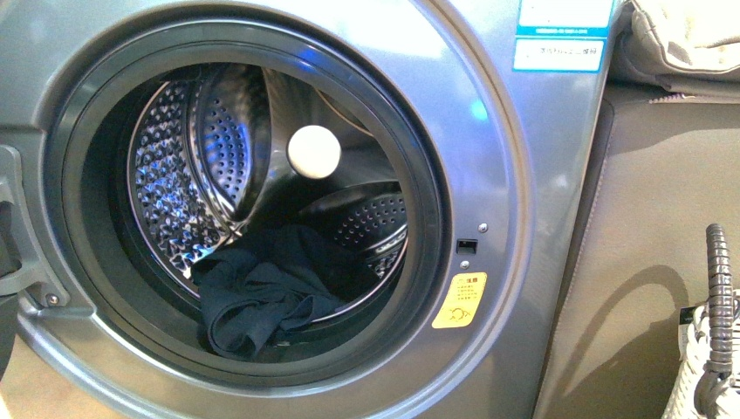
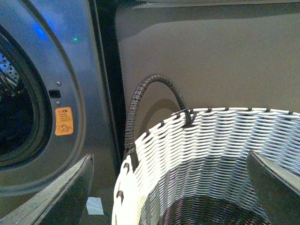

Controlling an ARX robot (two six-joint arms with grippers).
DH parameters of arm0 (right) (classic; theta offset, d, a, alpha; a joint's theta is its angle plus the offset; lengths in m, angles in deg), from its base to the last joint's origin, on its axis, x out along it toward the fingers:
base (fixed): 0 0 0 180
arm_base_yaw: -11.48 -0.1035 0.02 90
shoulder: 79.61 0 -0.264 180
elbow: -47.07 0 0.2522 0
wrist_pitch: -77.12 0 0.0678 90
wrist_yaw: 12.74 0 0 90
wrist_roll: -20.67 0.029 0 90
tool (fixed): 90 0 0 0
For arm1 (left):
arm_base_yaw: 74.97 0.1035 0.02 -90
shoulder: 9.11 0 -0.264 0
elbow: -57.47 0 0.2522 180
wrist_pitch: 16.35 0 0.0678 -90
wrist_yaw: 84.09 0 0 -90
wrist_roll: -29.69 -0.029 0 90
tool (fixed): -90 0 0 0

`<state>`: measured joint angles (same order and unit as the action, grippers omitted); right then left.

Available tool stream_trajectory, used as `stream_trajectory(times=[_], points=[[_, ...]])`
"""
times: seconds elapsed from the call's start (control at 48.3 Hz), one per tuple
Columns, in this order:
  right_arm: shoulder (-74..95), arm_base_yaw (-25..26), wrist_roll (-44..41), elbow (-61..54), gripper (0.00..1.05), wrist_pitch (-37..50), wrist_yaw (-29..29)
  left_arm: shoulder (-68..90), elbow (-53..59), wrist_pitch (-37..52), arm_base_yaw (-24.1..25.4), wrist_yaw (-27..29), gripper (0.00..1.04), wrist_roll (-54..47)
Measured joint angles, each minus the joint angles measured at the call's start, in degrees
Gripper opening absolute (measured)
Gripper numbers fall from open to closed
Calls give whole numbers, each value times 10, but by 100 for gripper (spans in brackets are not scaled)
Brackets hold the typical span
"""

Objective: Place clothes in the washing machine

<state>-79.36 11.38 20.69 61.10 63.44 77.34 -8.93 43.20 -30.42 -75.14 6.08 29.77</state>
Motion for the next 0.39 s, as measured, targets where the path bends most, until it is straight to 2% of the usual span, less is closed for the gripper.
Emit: stream_trajectory(times=[0.393], points=[[0,0,0,0,97,0,0,0,0,0,0,0,98,0]])
